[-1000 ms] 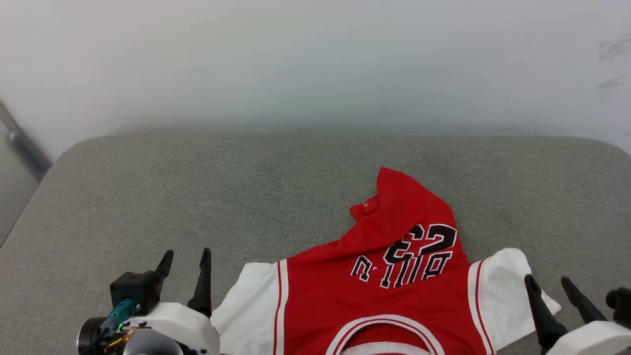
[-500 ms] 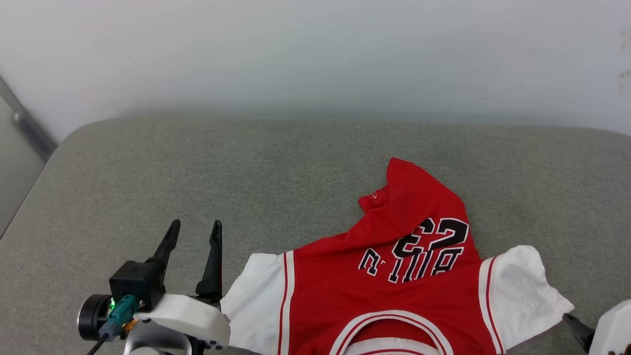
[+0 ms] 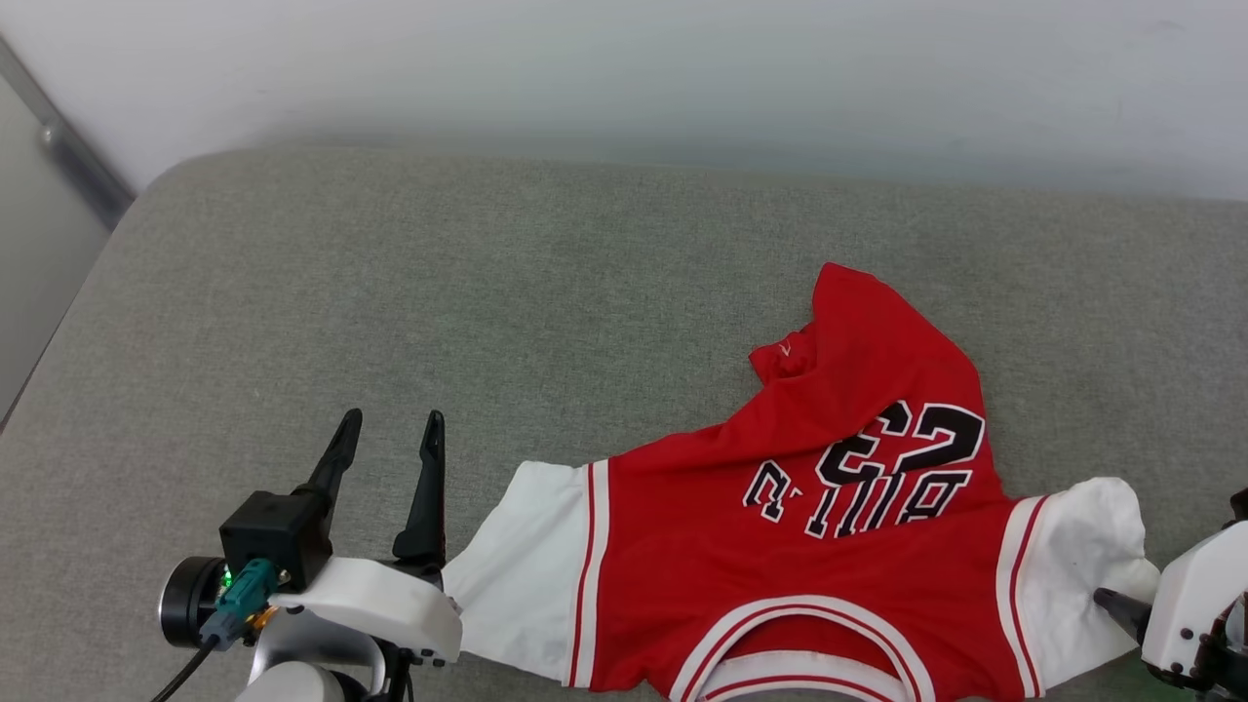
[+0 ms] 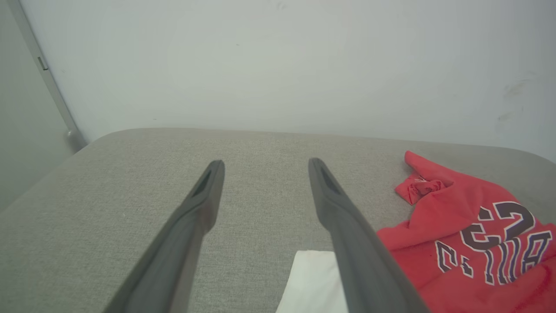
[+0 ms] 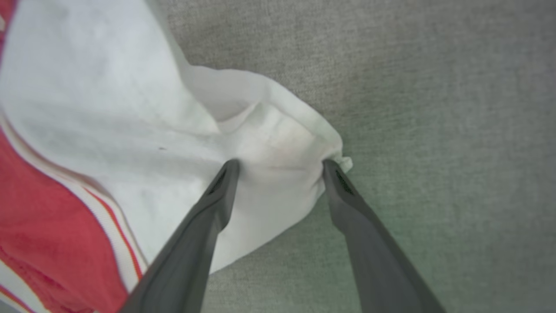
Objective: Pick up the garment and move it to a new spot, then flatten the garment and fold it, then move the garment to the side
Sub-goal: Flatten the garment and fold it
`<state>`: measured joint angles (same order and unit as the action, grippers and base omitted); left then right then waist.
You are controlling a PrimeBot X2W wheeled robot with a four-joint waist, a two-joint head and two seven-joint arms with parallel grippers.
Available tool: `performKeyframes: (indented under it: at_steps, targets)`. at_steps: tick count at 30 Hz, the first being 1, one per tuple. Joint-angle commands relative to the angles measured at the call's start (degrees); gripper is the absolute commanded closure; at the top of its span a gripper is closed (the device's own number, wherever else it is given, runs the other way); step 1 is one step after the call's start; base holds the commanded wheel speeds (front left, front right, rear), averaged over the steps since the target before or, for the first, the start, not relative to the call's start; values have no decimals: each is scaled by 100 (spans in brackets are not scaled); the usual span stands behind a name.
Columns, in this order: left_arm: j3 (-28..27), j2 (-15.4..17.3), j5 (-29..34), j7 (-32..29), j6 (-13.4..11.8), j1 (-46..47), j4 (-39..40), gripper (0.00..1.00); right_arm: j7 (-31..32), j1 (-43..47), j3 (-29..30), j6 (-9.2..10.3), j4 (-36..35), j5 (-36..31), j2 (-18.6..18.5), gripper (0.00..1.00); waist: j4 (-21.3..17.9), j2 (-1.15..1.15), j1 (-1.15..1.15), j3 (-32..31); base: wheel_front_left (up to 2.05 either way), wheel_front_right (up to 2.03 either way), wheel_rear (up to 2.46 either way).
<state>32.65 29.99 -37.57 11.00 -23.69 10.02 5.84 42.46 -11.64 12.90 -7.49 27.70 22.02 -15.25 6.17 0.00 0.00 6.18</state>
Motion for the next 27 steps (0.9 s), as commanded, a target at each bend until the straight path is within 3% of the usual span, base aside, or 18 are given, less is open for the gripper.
performKeyframes:
  at_steps: [1,9,18,27]
  targets:
    - [-6,-7,-22,-4,34,43,-33,0,122,114,-119,1,283,43,121,100,-16,0,0,-24,0,0,0]
    - [57,218,-248,-407,216,-48,-167,0,-266,-35,-295,1,-82,207,-84,100,-230,0,0,-296,0,0,0]
    - [624,783,-1187,-2644,1146,212,-710,0,-18,240,-635,1,-1336,200,-100,100,-656,0,0,-421,0,0,0]
    - [1082,833,-1688,-4023,1439,217,-1740,0,250,513,-687,0,-1983,238,69,100,-1029,0,0,-225,0,0,0]
